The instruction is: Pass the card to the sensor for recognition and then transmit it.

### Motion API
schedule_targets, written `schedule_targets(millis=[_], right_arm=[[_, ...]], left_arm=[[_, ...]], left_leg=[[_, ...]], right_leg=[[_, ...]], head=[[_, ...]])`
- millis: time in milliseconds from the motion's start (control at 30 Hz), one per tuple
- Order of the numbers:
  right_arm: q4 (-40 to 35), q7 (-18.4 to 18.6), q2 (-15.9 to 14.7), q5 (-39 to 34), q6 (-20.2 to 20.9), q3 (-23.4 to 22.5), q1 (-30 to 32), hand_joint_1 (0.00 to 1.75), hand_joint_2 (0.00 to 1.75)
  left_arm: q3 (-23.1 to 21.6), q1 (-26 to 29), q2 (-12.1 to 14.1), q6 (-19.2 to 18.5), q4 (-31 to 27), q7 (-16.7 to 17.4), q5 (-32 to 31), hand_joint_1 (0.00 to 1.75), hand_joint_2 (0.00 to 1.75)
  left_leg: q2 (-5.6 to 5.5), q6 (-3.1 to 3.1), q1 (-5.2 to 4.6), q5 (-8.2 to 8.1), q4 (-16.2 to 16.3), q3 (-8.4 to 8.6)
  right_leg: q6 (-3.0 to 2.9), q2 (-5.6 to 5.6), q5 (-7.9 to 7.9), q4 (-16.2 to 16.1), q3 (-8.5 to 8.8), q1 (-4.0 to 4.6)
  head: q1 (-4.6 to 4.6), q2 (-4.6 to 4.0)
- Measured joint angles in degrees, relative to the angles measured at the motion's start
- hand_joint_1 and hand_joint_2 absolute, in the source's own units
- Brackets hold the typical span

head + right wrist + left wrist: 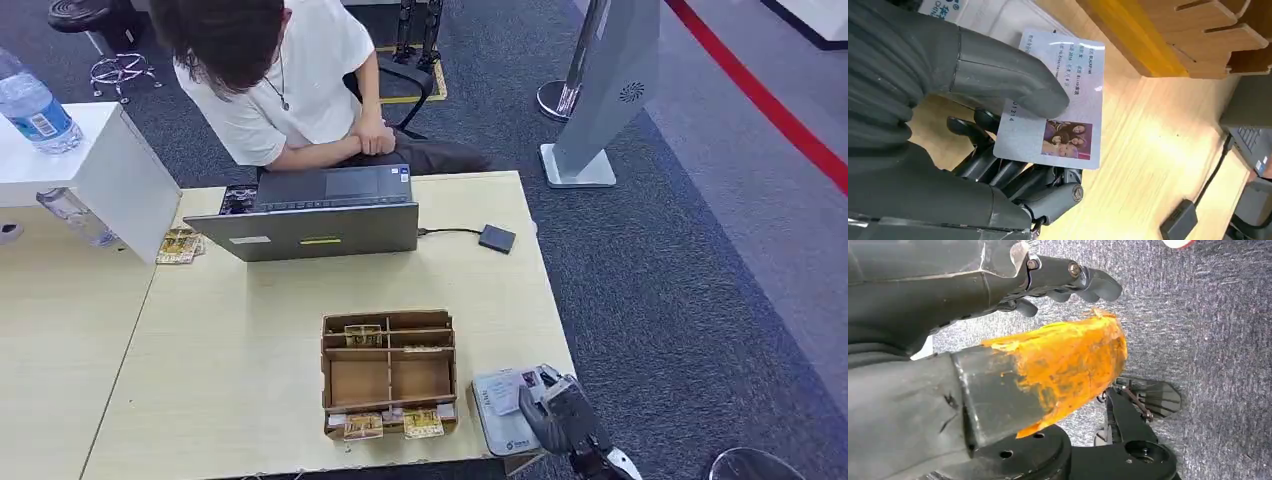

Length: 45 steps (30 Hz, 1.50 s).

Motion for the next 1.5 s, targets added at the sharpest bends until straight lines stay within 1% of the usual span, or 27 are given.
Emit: schedule_targets(millis=[400, 933, 1033, 1167, 1333, 1500], right_arm=[[0.3, 0.6, -1.1, 2.2, 1.2, 0.0, 0.2, 1.75, 1.75], [0.6, 0.9, -1.8, 3.7, 1.1, 0.0, 0.2, 1.75, 1.75], [0.6, 1.1, -1.8, 4.9, 0.5, 0.0, 0.2, 1.75, 1.75], [0.6, 2.3, -1.8, 7.5, -2.3, 0.1, 0.2, 1.75, 1.75], [1.1, 2.9, -1.8, 9.1, -3.6, 0.3, -0.2, 1.75, 1.75], [1.8, 4.3, -1.8, 12.5, -6.5, 0.5, -0.7, 1.75, 1.75]], left_arm=[[0.2, 0.0, 0.1, -0.1, 0.0, -0.1, -0.2, 0.00, 0.00], [1.0, 0.0, 0.1, -0.1, 0.0, -0.1, -0.6, 0.00, 0.00], [1.0, 0.0, 0.1, -0.1, 0.0, -0.1, -0.6, 0.00, 0.00], [1.1, 0.0, 0.1, -0.1, 0.0, -0.1, -0.7, 0.00, 0.00], [1.1, 0.0, 0.1, -0.2, 0.0, -0.1, -0.8, 0.00, 0.00], [1.1, 0.0, 0.1, -0.5, 0.0, 0.0, -0.9, 0.00, 0.00]], left_leg=[[0.00, 0.00, 0.00, 0.00, 0.0, 0.00], [0.00, 0.00, 0.00, 0.00, 0.0, 0.00], [0.00, 0.00, 0.00, 0.00, 0.0, 0.00], [0.00, 0.00, 0.00, 0.00, 0.0, 0.00], [0.00, 0.00, 0.00, 0.00, 0.0, 0.00], [0.00, 0.00, 0.00, 0.00, 0.0, 0.01]], right_leg=[[0.00, 0.00, 0.00, 0.0, 0.00, 0.00], [0.00, 0.00, 0.00, 0.0, 0.00, 0.00], [0.00, 0.00, 0.00, 0.0, 0.00, 0.00], [0.00, 0.00, 0.00, 0.0, 0.01, 0.00], [0.00, 0.00, 0.00, 0.0, 0.01, 0.00], [0.00, -0.01, 0.00, 0.0, 0.02, 0.00]], head=[[0.00, 0.00], [0.00, 0.00], [-0.02, 0.00], [0.00, 0.00], [-0.02, 0.00], [0.00, 0.00]])
